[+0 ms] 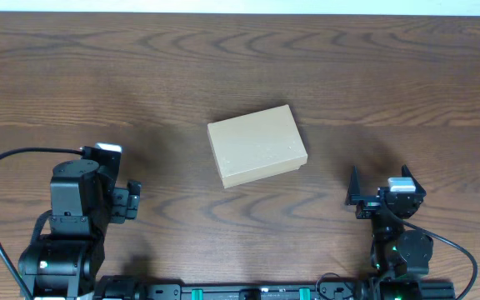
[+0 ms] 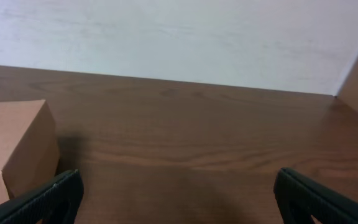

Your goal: Pack container

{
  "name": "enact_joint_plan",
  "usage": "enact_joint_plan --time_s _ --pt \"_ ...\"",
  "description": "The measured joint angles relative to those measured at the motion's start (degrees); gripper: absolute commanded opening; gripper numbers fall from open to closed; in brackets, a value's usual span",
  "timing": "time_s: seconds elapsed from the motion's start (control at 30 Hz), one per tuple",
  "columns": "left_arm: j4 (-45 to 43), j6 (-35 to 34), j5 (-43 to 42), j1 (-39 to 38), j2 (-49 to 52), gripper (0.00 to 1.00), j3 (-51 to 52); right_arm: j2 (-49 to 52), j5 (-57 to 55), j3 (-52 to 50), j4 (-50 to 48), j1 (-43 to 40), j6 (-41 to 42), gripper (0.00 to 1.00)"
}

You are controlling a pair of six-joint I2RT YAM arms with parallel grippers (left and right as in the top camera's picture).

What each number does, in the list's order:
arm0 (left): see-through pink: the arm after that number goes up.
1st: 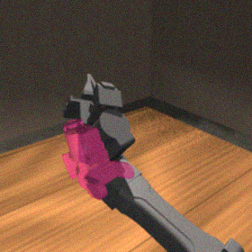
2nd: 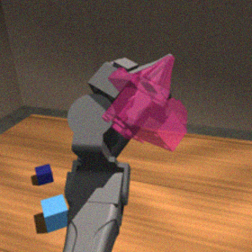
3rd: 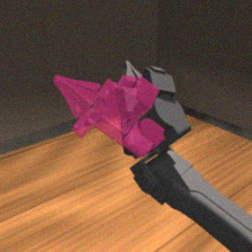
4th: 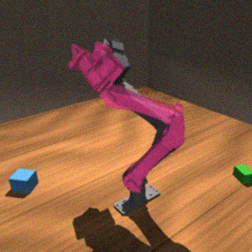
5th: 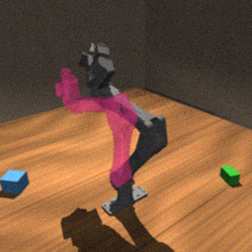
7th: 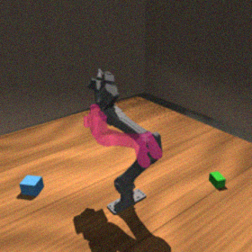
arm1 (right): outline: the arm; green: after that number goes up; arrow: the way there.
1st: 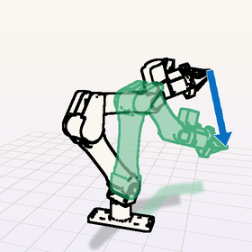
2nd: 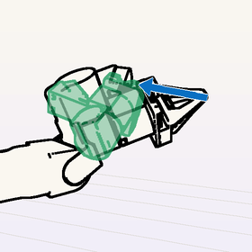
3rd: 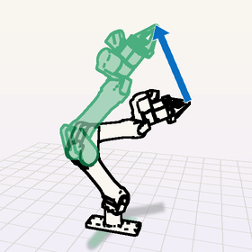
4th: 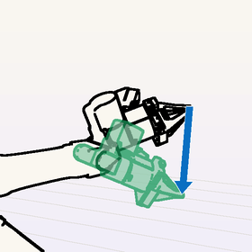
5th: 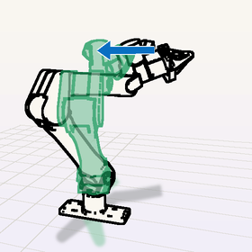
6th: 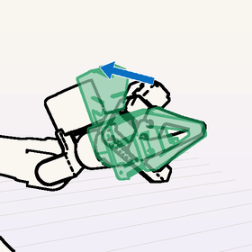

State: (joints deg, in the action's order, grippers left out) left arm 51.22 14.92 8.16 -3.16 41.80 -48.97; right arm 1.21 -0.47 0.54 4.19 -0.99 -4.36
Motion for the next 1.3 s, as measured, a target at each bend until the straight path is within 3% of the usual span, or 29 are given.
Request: enact_joint_plan --time_s 1.3 --pt "1.44 -0.02 1.25 0.00 0.00 0.95 0.00 0.00 0.00 0.00 -0.07 0.00 0.00 0.99"
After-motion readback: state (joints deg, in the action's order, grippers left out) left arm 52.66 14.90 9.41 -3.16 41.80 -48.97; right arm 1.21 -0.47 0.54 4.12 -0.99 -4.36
